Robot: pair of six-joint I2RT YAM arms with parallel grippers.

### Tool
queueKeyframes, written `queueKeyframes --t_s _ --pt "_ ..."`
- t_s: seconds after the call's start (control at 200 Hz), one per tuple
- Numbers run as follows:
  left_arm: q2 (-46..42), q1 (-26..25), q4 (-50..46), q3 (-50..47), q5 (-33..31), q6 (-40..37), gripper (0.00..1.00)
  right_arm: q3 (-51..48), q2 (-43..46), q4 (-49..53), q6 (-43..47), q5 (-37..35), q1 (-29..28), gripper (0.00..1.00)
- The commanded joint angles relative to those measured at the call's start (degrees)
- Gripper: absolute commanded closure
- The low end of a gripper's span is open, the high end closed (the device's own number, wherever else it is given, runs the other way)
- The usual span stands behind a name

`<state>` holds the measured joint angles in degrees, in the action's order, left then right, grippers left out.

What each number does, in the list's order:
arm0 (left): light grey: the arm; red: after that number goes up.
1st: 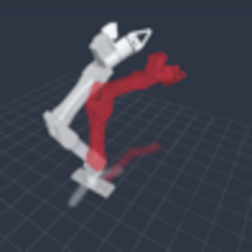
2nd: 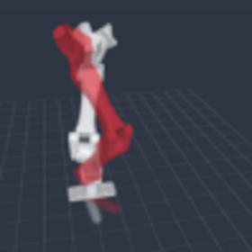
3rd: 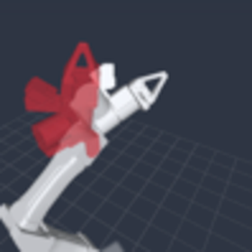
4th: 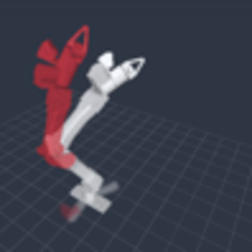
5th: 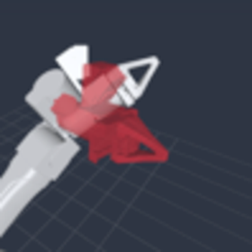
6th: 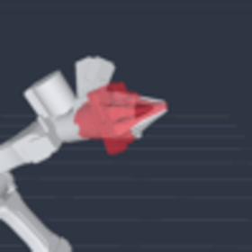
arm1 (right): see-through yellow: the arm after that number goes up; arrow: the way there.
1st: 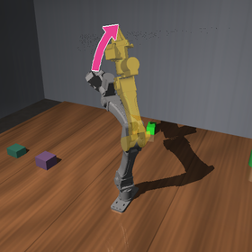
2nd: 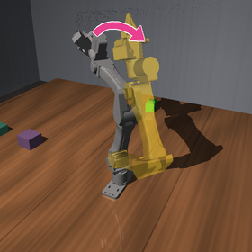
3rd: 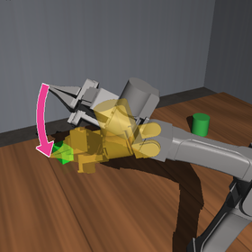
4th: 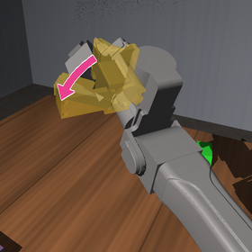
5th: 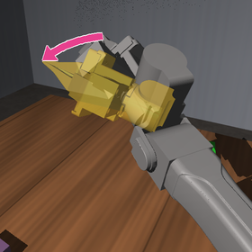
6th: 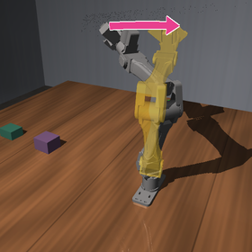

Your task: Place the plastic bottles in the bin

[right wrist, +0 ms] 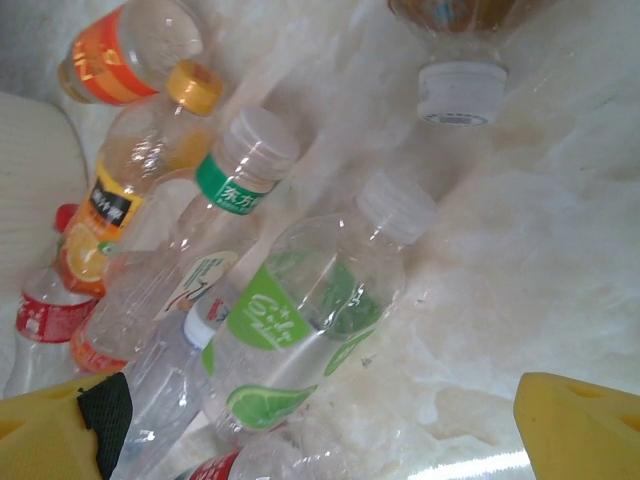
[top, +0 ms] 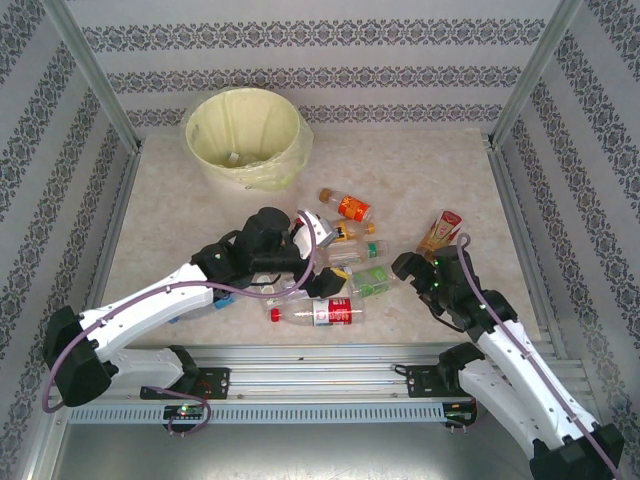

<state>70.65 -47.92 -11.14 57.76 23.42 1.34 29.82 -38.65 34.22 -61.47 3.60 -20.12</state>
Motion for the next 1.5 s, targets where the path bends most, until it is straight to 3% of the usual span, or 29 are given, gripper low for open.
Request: queueKeyframes --t_s 0.0,0.585,1.494 --pt "0.96 -1.35 0.75 -0.18 -5.01 -3.09 0.00 -2.92 -1.51 -8.21 -5.26 0.55 -0.17 0.02" --pt "4.21 -4.54 -1.34 0.18 -8.05 -6.27 0.00 -5.82 -13.73 -19.80 -9.63 0.19 -1.08 0.02" --pt "5.80 -4.68 -1.94 0.85 -7.27 -6.00 0.00 -5.46 -27.21 -28.86 -11.12 -0.43 -4.15 0.14"
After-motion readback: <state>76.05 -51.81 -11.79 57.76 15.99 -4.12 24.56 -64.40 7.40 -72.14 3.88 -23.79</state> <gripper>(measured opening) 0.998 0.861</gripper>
